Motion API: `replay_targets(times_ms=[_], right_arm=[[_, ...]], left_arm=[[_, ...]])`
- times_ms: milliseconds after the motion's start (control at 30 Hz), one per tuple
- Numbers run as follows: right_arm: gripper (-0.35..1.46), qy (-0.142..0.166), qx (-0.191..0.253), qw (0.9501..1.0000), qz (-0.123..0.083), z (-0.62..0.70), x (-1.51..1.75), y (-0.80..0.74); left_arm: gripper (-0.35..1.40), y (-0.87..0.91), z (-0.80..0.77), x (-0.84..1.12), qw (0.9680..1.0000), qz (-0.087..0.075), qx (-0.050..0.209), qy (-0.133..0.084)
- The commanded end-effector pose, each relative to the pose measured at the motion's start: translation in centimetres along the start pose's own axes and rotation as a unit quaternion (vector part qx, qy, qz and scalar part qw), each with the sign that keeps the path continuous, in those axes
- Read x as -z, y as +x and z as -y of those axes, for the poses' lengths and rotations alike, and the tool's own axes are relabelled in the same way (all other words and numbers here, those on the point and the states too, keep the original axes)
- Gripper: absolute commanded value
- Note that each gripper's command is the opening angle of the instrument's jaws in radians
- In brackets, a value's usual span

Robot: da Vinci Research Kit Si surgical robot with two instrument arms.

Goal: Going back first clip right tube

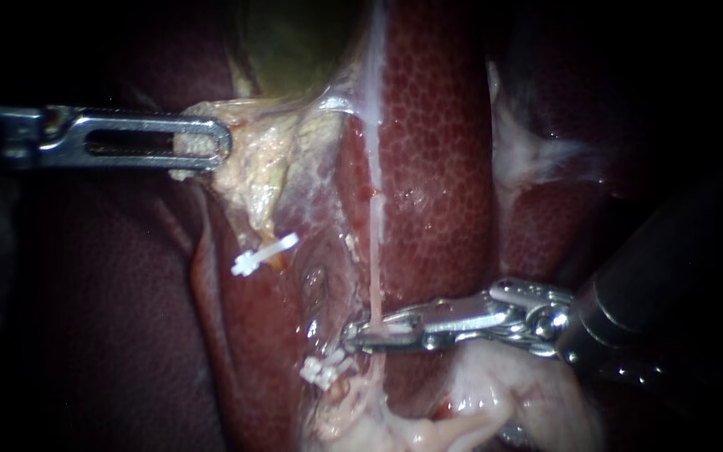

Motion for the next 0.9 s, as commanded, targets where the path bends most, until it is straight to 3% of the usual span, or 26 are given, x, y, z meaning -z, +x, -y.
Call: replay_targets(times_ms=[33,300,400,500,567,667,900], right_arm=[[-0.35,0.000,0.000,1.0000,0.000,0.00,0.00,0.01],[-0.35,0.010,0.002,0.9999,0.006,0.00,-0.03,0.01],[0.25,0.015,0.001,0.9999,-0.005,0.01,-0.08,0.06],[0.52,0.023,0.008,0.9995,-0.022,0.02,-0.15,0.10],[0.57,0.035,0.023,0.9983,-0.040,0.04,-0.18,0.11],[0.60,0.025,0.044,0.9963,-0.069,0.06,-0.18,0.12],[0.60,0.024,0.106,0.9912,-0.074,0.01,-0.03,0.15]], left_arm=[[-0.35,0.00,0.00,0.00,1.0000,0.000,0.000,0.000],[-0.35,0.00,0.00,0.00,1.0000,0.000,0.000,0.000],[-0.35,0.00,-0.01,0.00,1.0000,0.000,0.000,0.000],[-0.35,0.01,0.00,0.00,1.0000,0.000,0.000,0.000],[-0.35,0.01,0.00,0.00,1.0000,0.000,0.000,0.000],[-0.35,0.01,0.00,0.00,1.0000,0.000,0.000,0.000],[-0.35,0.01,0.00,0.00,1.0000,0.000,0.000,0.000]])
